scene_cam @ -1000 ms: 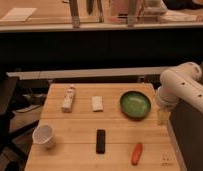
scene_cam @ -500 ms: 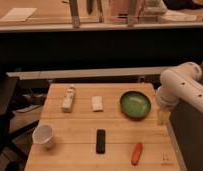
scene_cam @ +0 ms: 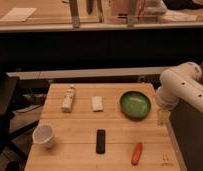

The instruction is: Push the eraser across the table

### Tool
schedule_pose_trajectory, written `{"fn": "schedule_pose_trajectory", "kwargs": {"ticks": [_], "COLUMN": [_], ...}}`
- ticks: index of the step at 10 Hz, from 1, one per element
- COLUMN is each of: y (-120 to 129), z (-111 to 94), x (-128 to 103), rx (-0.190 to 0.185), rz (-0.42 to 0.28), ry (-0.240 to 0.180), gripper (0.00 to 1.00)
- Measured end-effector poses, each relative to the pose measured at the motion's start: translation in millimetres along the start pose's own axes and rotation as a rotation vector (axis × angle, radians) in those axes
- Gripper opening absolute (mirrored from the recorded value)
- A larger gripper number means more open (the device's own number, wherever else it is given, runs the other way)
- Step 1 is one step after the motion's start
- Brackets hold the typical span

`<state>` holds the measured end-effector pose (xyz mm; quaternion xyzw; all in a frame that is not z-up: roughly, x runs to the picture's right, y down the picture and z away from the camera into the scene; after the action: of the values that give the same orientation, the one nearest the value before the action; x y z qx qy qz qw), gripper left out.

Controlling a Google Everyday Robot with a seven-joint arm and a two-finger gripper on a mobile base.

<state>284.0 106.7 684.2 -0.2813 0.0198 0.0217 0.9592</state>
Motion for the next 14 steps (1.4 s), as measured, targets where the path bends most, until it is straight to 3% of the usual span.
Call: {"fn": "schedule_pose_trajectory", "kwargs": {"ticks": [4, 7, 12, 14], "y": [4, 15, 34, 41], "z": [3, 18, 38, 47], "x": [-5, -42, -68, -94], "rx": [-0.001, -0.003, -0.012, -0.016], "rz": [-0.011, -0.065, -0.152, -0.203], "ry": [0.005, 0.016, 0.028, 0.030], "gripper": [0.80, 0.80, 0.80, 0.80]}}
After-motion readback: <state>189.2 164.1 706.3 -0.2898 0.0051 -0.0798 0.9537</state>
